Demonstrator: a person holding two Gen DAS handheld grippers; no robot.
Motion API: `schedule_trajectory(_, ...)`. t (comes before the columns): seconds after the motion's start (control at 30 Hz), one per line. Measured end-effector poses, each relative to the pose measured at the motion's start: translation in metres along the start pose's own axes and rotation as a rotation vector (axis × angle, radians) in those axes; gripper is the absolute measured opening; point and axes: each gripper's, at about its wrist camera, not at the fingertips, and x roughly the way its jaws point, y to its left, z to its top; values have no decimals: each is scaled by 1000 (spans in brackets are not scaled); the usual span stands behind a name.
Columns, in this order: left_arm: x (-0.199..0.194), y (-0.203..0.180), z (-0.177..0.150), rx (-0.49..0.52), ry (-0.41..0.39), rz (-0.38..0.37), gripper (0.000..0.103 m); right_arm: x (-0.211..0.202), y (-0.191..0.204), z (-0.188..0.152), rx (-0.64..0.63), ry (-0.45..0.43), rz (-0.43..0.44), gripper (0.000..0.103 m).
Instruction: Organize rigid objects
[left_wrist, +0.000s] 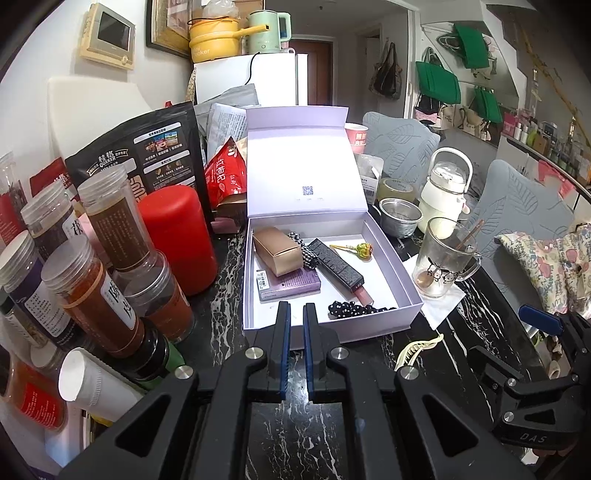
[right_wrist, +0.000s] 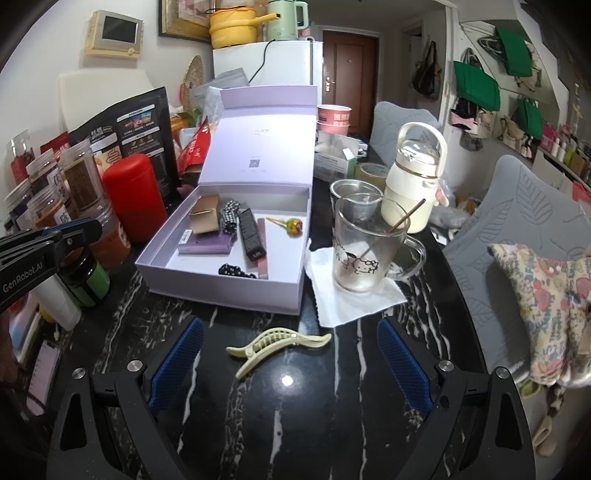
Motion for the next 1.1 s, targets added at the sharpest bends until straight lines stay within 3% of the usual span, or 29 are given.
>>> schedule_trajectory(1.1,-7,-10,0,33,-1,6,7,-8,-3,3,0,-12,-11,96)
